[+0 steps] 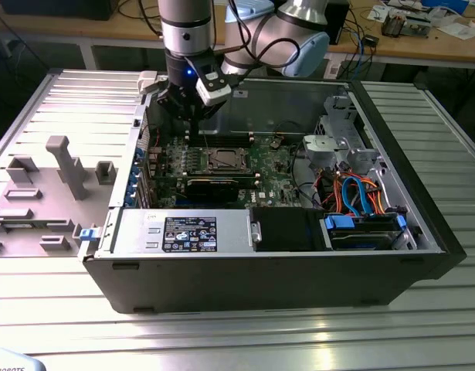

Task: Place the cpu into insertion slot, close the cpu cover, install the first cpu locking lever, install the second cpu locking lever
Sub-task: 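Install the first cpu locking lever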

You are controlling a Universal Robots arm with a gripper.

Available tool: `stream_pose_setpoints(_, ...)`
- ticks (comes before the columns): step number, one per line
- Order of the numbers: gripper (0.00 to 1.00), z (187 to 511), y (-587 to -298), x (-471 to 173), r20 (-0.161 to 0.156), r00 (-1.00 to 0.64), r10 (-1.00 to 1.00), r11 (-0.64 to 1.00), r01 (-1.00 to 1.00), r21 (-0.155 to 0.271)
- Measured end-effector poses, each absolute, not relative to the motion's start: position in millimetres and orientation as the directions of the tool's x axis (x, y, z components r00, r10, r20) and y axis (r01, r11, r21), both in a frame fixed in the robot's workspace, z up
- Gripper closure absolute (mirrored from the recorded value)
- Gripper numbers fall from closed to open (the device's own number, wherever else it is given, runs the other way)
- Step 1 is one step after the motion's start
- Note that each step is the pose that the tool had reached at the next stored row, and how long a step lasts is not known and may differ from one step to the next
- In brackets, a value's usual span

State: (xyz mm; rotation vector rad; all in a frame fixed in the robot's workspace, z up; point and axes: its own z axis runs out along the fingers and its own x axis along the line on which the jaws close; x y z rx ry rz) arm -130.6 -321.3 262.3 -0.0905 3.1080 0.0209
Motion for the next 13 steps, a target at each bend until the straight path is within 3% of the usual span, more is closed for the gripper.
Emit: stream_pose_setpoints(13, 0.89, 262.0, -310.6, -128.8, -0.035, -0.997, -0.072, 0.997, -0.073, 0.012)
